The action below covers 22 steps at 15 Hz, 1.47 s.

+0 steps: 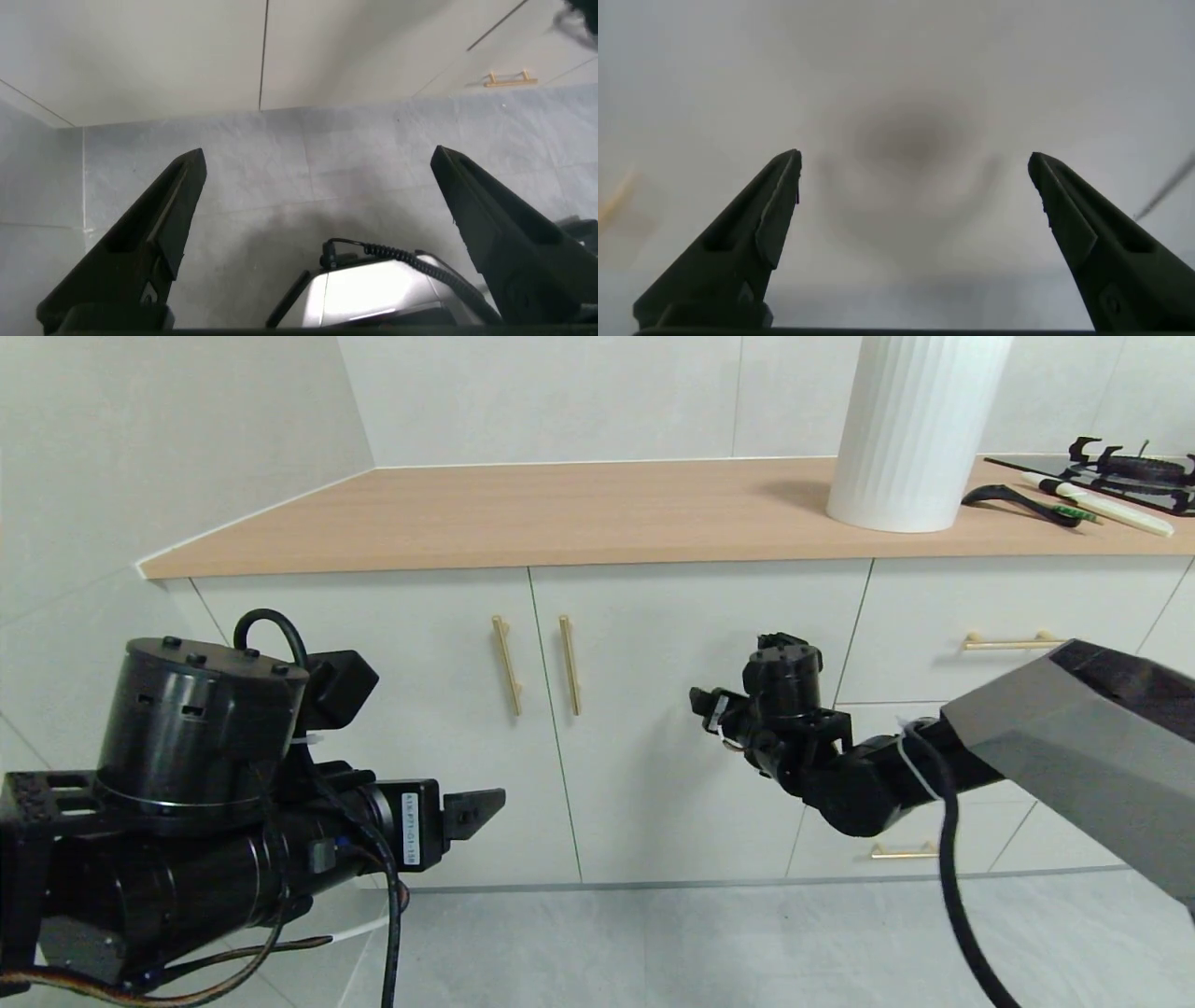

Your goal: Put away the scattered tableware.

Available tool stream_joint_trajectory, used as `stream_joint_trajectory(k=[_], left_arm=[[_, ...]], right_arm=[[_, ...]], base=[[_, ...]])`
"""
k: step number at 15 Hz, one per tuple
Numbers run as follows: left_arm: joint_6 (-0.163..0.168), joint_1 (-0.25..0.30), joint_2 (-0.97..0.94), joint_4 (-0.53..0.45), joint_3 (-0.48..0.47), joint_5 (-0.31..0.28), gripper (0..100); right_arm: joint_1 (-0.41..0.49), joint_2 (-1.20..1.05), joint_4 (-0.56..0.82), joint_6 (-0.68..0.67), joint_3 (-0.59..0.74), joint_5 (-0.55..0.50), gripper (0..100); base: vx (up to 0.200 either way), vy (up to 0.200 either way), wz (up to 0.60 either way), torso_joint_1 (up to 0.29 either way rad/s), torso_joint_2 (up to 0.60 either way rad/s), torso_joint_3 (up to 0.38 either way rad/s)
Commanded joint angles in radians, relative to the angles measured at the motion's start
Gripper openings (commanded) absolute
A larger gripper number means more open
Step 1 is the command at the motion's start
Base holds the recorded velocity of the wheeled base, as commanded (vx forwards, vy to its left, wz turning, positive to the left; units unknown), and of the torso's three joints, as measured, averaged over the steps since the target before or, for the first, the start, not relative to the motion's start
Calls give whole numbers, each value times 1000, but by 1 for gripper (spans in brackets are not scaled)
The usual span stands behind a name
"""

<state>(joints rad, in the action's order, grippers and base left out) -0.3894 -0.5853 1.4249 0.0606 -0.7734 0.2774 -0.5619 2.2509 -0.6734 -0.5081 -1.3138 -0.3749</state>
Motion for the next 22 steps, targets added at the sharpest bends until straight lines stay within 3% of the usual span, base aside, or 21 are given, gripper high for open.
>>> stream_joint_trajectory(k=[1, 2, 3, 7, 8, 9, 11, 16, 17, 19, 20, 21, 22], left_arm=[[0, 1, -1, 1, 0, 0, 100], [0, 1, -3, 1, 0, 0, 100], [0, -1, -3, 1, 0, 0, 100], [7, 13, -31, 2, -4, 0, 100], [20, 39, -58, 18, -18, 0, 100], [66, 101, -90, 41, -20, -3, 100], [112, 171, -133, 71, 13, -4, 100], [136, 176, -403, 128, 149, -1, 100], [167, 176, -505, 123, 184, -1, 100], [288, 179, -722, 111, 266, -1, 100], [346, 208, -833, 84, 290, -3, 100], [363, 229, -877, 70, 298, -3, 100], [380, 279, -1005, 19, 302, -7, 100]], right_arm=[[-35, -261, 0, -3, 258, 241, 100], [-35, -317, 0, 2, 312, 332, 100], [-35, -340, 0, 5, 329, 356, 100], [-16, -395, 0, 69, 387, 309, 100], [7, -438, 0, 95, 427, 294, 100], [39, -496, 0, 138, 472, 297, 100], [70, -593, 0, 171, 525, 292, 100], [89, -993, 0, 255, 768, 209, 100], [89, -1114, 5, 272, 812, 180, 100], [122, -1334, 40, 362, 909, 169, 100], [178, -1447, 75, 408, 950, 172, 100], [198, -1499, 100, 428, 966, 172, 100], [235, -1671, 213, 470, 987, 172, 100]], base=[[0, 0, 0, 0, 0, 0], [0, 0, 0, 0, 0, 0], [0, 0, 0, 0, 0, 0], [0, 0, 0, 0, 0, 0], [0, 0, 0, 0, 0, 0], [0, 0, 0, 0, 0, 0], [0, 0, 0, 0, 0, 0], [0, 0, 0, 0, 0, 0], [0, 0, 0, 0, 0, 0], [0, 0, 0, 0, 0, 0], [0, 0, 0, 0, 0, 0], [0, 0, 0, 0, 0, 0], [0, 0, 0, 0, 0, 0]])
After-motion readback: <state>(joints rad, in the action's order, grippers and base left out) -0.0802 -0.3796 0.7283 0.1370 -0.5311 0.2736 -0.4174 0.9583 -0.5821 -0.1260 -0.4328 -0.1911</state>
